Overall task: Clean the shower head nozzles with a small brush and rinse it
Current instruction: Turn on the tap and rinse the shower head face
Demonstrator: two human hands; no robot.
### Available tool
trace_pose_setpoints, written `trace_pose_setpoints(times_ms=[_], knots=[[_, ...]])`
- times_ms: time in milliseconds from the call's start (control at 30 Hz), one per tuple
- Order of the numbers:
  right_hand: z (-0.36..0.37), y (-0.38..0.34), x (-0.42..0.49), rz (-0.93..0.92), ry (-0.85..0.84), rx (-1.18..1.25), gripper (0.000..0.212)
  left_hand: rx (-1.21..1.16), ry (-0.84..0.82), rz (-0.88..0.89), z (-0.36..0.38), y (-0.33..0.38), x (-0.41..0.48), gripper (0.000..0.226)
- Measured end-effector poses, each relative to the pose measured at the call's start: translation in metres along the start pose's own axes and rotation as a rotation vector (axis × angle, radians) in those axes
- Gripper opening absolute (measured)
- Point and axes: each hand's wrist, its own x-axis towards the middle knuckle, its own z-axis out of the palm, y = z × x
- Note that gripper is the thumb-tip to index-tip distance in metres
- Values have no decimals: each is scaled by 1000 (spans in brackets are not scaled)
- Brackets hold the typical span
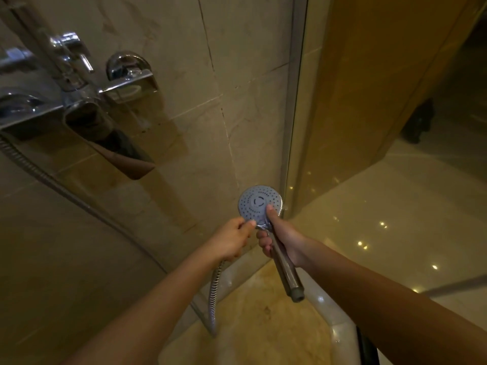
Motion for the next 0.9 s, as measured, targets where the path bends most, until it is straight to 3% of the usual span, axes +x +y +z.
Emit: trace_pose_setpoints(times_ms=[267,500,900], knots=[[-5,19,3,97,-58,18,33,21,84,-40,-16,-13,10,32],[4,13,1,107,-39,38,66,74,-16,-12,-4,4,2,28],[9,-24,-11,-65,59,-168,42,93,-16,35,-13,33,15,30]])
